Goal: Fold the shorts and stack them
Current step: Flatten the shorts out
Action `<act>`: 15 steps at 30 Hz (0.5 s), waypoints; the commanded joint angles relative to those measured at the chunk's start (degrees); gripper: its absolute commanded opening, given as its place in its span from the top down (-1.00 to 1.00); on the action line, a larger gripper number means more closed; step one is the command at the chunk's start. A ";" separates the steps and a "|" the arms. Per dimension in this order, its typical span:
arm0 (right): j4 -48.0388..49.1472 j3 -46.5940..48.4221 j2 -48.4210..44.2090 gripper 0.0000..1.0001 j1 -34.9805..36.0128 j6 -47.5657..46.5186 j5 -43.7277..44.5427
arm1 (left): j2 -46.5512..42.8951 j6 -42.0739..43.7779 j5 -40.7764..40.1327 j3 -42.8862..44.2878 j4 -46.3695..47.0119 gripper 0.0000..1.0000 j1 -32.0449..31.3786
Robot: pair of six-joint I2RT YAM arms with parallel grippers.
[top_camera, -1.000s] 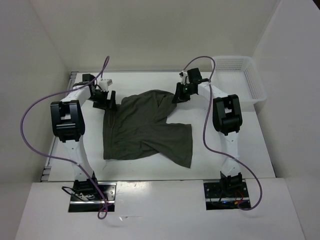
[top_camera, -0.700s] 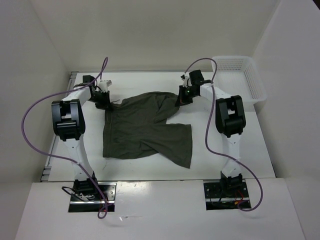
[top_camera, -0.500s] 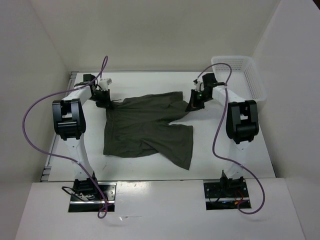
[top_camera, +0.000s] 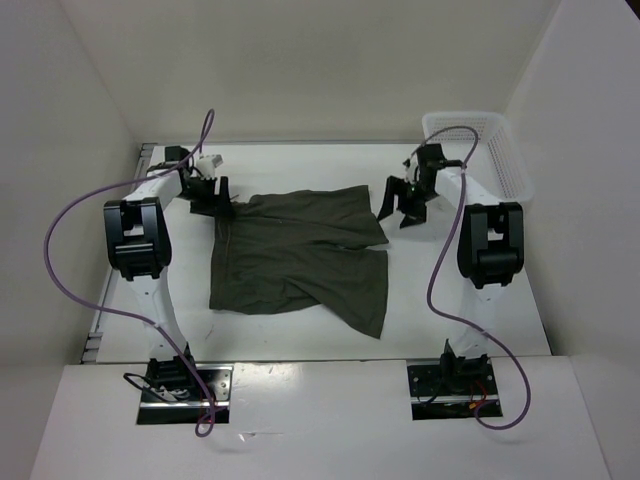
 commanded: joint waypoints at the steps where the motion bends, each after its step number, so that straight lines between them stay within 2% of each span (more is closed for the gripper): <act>1: 6.19 14.47 2.45 -0.59 2.94 0.20 5.20 | -1.40 0.94 -0.83 1.63 -0.54 -0.62 0.82; 5: 9.00 25.66 11.83 -0.65 7.52 1.51 6.81 | -0.87 -0.28 -1.45 4.00 -0.01 -0.69 1.35; 8: 9.62 30.33 16.42 -0.65 8.92 2.75 11.80 | -0.87 -0.90 -1.45 5.40 -0.01 -0.72 1.35; 10: 9.62 31.83 19.94 -0.65 8.93 2.75 15.57 | -0.26 -1.43 -0.67 5.93 -0.01 -0.75 1.35; 15: 10.24 33.51 23.64 -0.72 9.46 2.22 16.83 | 0.36 -1.96 3.12 4.62 -0.01 -0.71 1.35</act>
